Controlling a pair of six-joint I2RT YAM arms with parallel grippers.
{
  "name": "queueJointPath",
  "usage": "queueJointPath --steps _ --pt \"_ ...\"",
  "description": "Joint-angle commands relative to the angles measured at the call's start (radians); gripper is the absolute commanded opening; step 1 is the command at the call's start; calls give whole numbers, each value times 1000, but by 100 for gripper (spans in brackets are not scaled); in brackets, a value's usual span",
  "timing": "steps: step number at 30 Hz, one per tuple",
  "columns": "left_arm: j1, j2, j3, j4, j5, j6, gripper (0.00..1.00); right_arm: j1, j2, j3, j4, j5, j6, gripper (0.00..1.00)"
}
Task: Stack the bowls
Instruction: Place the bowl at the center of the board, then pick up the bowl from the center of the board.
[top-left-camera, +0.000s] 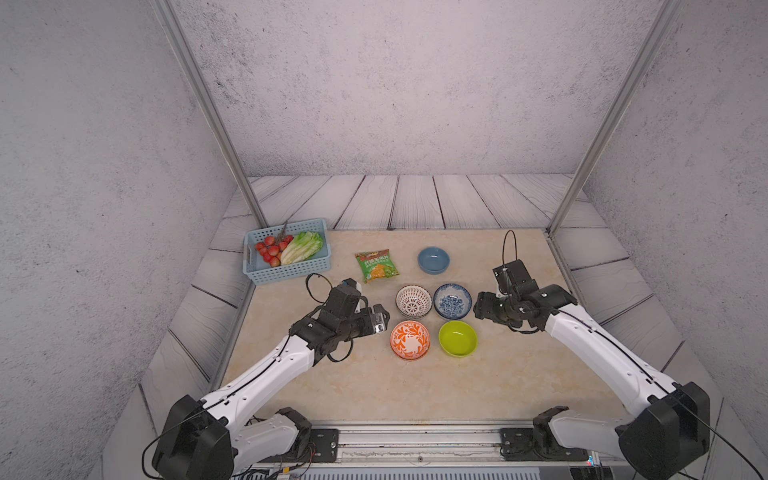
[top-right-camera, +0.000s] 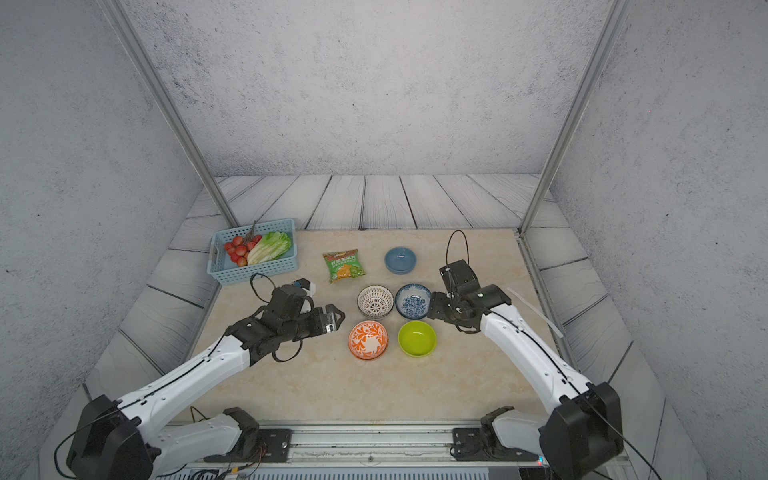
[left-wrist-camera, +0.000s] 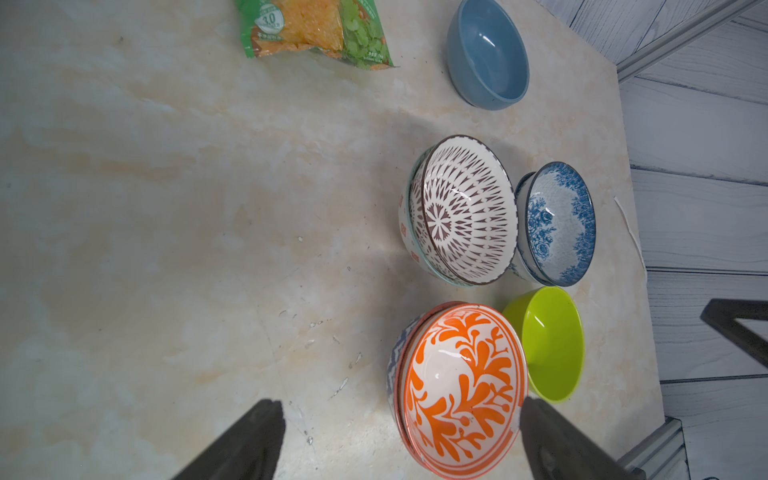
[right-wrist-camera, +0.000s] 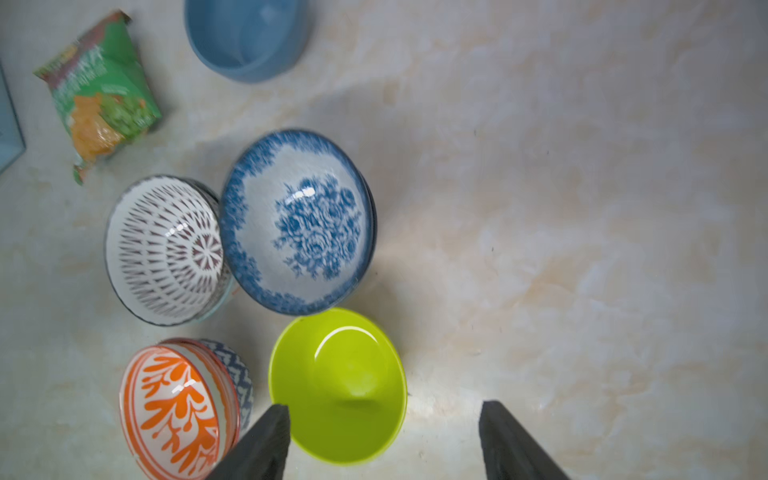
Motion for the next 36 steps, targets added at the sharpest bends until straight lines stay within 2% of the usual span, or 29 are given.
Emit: queueJointPath --steps 1,8,13,17,21,23,31,36 --pt "8 0 1 -8 -9 -4 98 -4 93 116 -54 57 -100 74" --pt "49 72 80 -56 42 35 100 -27 362 408 -98 46 -161 74" --pt "61 111 131 -48 -7 111 100 -63 550 610 -127 -47 -148 73" --pt "71 174 154 -59 41 115 100 -78 748 837 -226 -68 -137 71" --pt "74 173 141 -39 48 112 100 -81 909 1020 -293 -81 -114 67" --pt "76 162 128 -24 48 108 100 -82 965 1076 -290 -88 -94 66" --pt "83 171 121 -11 63 101 99 -82 1056 1115 -157 -104 -69 60" --pt "88 175 119 -6 69 99 99 -85 1120 1174 -154 -112 -62 57"
